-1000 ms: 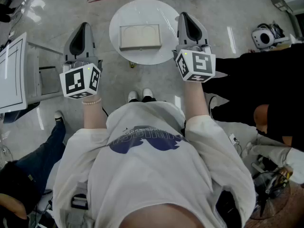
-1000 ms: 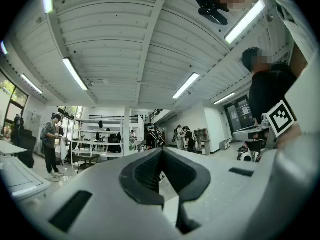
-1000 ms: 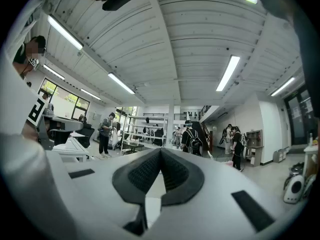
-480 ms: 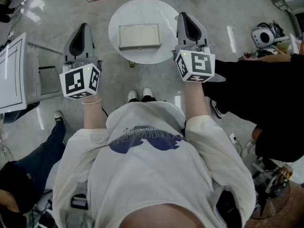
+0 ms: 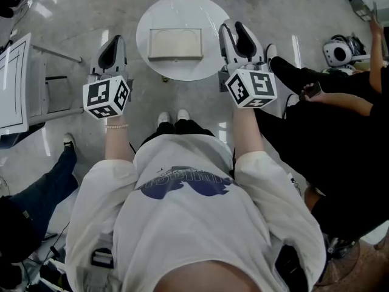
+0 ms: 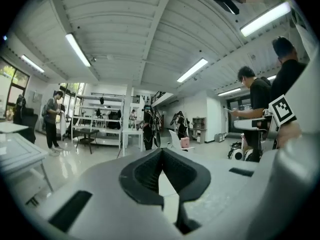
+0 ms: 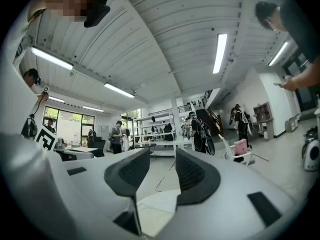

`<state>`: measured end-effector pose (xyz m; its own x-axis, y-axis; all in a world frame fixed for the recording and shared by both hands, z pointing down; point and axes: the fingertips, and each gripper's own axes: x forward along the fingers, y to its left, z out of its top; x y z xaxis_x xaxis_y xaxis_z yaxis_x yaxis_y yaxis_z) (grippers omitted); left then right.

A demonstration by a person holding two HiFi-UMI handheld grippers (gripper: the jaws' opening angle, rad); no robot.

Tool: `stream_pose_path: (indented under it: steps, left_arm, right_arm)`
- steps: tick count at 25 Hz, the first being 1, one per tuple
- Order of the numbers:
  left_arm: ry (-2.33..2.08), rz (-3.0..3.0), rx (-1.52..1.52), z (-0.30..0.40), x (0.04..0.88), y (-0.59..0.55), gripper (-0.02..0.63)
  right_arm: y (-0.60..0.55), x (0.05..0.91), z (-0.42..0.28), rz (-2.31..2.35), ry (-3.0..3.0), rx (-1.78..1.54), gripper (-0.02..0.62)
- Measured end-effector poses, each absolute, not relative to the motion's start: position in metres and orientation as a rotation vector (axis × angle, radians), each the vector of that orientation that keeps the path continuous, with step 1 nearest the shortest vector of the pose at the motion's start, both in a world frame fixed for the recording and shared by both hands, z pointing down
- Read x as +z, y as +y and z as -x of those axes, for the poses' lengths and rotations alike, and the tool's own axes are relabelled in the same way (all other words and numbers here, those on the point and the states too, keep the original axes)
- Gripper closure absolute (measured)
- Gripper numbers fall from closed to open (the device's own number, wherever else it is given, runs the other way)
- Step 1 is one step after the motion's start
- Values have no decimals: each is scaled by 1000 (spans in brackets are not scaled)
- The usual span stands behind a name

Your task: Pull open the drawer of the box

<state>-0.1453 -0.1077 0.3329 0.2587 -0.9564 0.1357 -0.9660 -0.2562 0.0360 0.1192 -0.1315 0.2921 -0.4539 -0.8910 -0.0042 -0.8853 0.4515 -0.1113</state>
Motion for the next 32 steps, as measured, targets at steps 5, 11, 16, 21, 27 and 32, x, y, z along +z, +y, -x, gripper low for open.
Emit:
stream_pose_path:
  steps: [5,11,16,21,27,32]
  left_arm:
    - [-1697,-2292,177,137,402,-120,519]
    - [-1512,-2188,366,125,498,-136,480]
    - [-1366,-2116,510,117,576,-152,480]
    - [-1276,-2040,573,121,628,-159,480]
    - [-1216,-2040,629,122,655,-174,483]
    - [-1177,-2030,573,121,660,-174,486]
  right_arm:
    - [-134,351,-117,1639,2709,-274,451]
    - [-127,446,-103,1735,2802,-507,437]
    - [-122,513,-84,1811,2830,-692,433]
    - [-114,568,-55,1861,2860,-888,422]
    - [-112,625,-22,1823,2884,-1127,413]
    - [-111,661,-10,1836,2912,-1280,413]
